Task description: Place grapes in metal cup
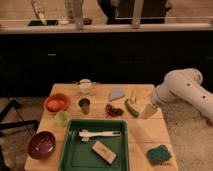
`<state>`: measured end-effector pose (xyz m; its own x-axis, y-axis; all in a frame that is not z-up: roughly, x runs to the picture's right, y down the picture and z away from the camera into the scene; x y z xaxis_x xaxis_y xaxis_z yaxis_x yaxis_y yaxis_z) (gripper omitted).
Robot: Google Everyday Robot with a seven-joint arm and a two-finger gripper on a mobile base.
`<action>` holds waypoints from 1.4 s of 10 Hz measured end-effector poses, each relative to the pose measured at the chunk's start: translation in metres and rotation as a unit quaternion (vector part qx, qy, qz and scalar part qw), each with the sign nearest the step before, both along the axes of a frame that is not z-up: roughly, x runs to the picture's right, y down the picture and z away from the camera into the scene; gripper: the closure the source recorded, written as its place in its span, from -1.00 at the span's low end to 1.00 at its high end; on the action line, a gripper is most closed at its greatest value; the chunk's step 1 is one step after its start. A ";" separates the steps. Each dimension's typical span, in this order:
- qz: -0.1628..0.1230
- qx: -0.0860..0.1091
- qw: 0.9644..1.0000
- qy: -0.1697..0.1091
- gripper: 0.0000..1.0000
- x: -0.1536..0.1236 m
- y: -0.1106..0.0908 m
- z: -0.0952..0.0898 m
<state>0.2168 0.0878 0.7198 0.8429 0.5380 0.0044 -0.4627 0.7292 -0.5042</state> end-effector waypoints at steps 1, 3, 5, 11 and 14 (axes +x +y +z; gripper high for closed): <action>0.015 0.004 1.000 -0.005 -0.60 -0.004 -0.003 0.001; 0.043 0.003 0.999 -0.007 -0.60 -0.022 -0.010 0.005; 0.056 0.001 0.998 -0.012 -0.60 -0.050 -0.014 0.009; 0.056 -0.015 0.998 -0.018 -0.60 -0.112 -0.027 0.025; 0.054 -0.016 0.998 -0.020 -0.60 -0.117 -0.028 0.026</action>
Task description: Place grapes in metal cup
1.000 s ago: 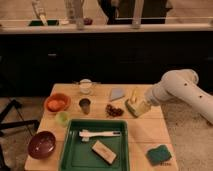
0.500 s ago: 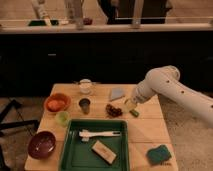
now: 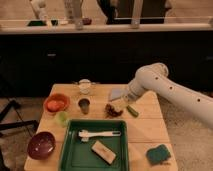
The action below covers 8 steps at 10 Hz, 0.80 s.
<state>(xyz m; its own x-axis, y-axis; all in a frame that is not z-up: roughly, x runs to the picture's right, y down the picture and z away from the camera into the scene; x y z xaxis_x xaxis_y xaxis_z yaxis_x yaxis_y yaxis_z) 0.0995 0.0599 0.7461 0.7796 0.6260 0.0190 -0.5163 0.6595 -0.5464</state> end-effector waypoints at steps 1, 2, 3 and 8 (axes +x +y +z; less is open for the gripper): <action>-0.002 0.000 1.000 -0.001 -0.60 -0.003 0.000 0.000; -0.001 0.000 1.000 -0.001 -0.60 -0.002 0.000 0.000; 0.000 0.001 1.000 -0.001 -0.60 -0.001 0.000 0.000; -0.046 -0.009 0.998 -0.041 -0.60 -0.021 0.027 0.039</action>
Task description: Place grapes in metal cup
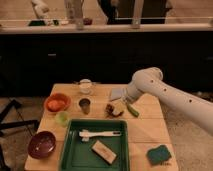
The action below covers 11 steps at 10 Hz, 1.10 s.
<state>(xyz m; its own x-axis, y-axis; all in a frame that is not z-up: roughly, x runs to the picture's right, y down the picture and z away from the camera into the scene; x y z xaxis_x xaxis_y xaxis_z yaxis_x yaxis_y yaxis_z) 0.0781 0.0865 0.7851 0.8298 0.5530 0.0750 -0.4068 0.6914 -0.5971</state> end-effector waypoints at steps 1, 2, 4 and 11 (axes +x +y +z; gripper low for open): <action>-0.009 -0.002 1.000 -0.004 -0.60 -0.003 0.003 0.006; -0.023 -0.002 1.000 -0.006 -0.60 -0.006 0.006 0.013; -0.069 0.008 0.998 0.001 -0.60 -0.012 0.010 0.026; -0.158 0.047 0.986 0.035 -0.60 -0.017 0.007 0.042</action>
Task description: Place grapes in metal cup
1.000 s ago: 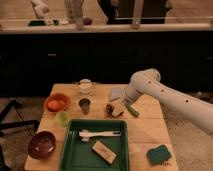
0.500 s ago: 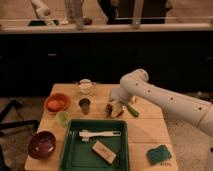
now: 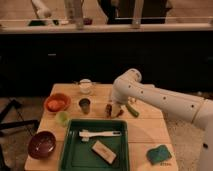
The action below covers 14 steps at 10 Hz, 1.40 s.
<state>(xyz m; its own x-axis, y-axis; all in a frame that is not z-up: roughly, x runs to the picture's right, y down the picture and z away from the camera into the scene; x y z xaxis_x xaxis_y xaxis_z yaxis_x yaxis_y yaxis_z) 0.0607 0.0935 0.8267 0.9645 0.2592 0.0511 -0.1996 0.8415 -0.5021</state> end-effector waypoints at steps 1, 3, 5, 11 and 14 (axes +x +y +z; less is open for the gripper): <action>-0.001 0.000 1.000 -0.001 -0.60 -0.001 0.001 0.000; -0.038 0.013 0.999 0.008 -0.60 -0.003 0.006 0.004; -0.089 0.023 0.996 0.010 -0.60 -0.005 0.008 0.012; -0.078 0.014 0.997 0.000 -0.60 0.009 -0.001 0.032; -0.055 -0.004 0.998 -0.016 -0.60 0.017 0.005 0.045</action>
<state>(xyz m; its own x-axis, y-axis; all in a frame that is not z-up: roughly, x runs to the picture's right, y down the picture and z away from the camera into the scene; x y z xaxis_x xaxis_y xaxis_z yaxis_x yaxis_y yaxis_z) 0.0777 0.0983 0.8714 0.9852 0.1514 0.0797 -0.0896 0.8534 -0.5135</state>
